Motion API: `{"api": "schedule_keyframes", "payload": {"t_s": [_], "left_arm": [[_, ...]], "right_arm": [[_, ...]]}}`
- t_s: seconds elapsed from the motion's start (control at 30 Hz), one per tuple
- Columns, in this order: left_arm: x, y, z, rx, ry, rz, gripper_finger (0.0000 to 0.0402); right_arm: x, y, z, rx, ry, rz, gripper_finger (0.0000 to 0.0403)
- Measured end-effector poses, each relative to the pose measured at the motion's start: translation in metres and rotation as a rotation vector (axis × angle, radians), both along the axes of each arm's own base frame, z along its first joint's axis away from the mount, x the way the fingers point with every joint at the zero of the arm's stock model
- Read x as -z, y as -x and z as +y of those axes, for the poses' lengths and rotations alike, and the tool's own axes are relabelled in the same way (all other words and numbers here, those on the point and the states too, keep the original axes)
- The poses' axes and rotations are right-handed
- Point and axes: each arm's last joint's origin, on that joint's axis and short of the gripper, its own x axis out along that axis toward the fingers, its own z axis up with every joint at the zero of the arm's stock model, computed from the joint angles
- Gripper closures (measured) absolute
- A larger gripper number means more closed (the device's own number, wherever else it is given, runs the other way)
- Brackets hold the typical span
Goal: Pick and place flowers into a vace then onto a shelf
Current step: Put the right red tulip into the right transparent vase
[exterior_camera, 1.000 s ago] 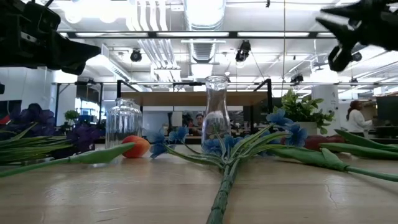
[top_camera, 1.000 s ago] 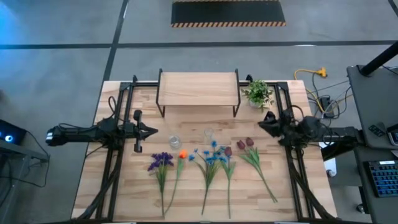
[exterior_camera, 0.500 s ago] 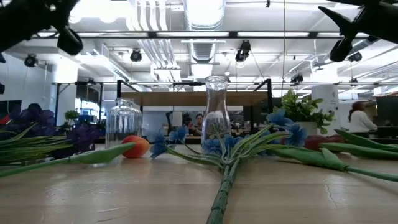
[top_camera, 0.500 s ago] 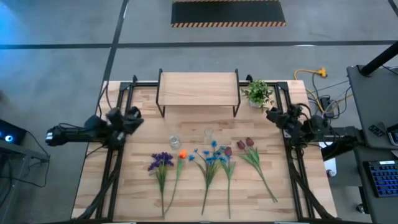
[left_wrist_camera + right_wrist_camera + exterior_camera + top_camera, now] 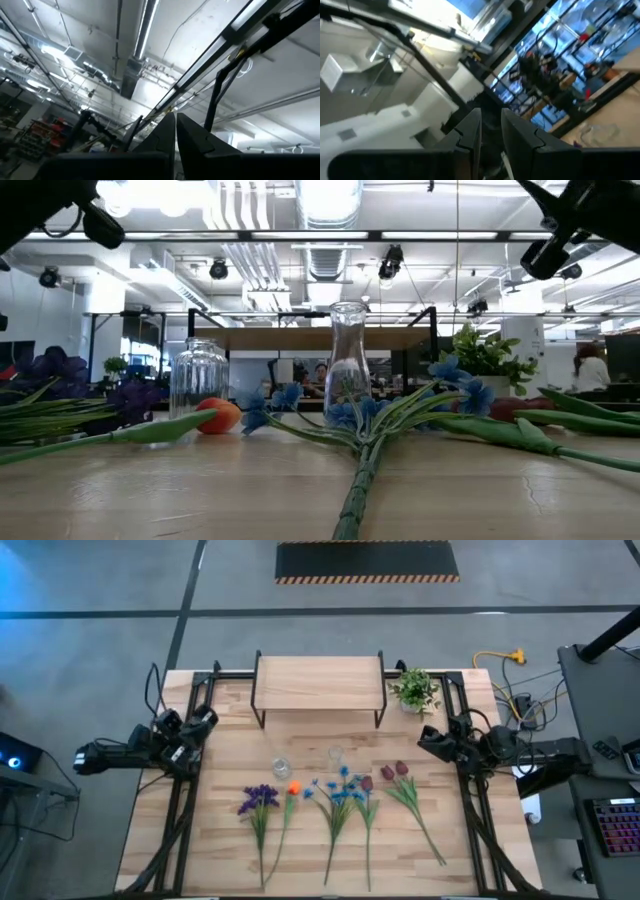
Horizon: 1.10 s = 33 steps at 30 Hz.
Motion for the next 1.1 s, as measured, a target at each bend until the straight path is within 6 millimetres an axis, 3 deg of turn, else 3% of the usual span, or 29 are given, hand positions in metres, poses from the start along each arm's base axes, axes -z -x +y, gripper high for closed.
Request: {"api": "schedule_keyframes", "payload": {"t_s": [0.1, 0.3, 0.43, 0.53, 0.63, 0.93, 1.1], "left_arm": [[-0.002, 0.002, 0.0, -0.003, -0.004, -0.03, 0.0402], [-0.008, 0.008, 0.0, -0.003, -0.005, -0.119, 0.0402], [-0.008, 0.008, -0.003, 0.062, -0.073, -0.117, 0.0402], [-0.008, 0.008, -0.005, 0.124, -0.131, -0.114, 0.0402], [-0.007, 0.008, -0.007, 0.221, -0.123, -0.108, 0.0402], [-0.007, 0.008, -0.007, 0.353, -0.001, -0.097, 0.0402], [-0.007, 0.008, -0.01, 0.394, -0.083, -0.084, 0.0402]], "right_arm": [[-0.016, -0.005, 0.003, -0.005, 0.05, 0.005, 0.0335], [-0.068, -0.025, 0.014, -0.041, 0.226, 0.0, 0.0335], [-0.089, -0.051, 0.023, -0.044, 0.333, 0.182, 0.0335], [-0.093, -0.069, 0.027, -0.016, 0.377, 0.41, 0.0335], [-0.1, -0.085, 0.033, 0.001, 0.411, 0.529, 0.0335], [-0.118, -0.111, 0.046, -0.018, 0.498, 0.539, 0.0335], [-0.116, -0.112, 0.05, -0.033, 0.499, 0.556, 0.0335]]}}
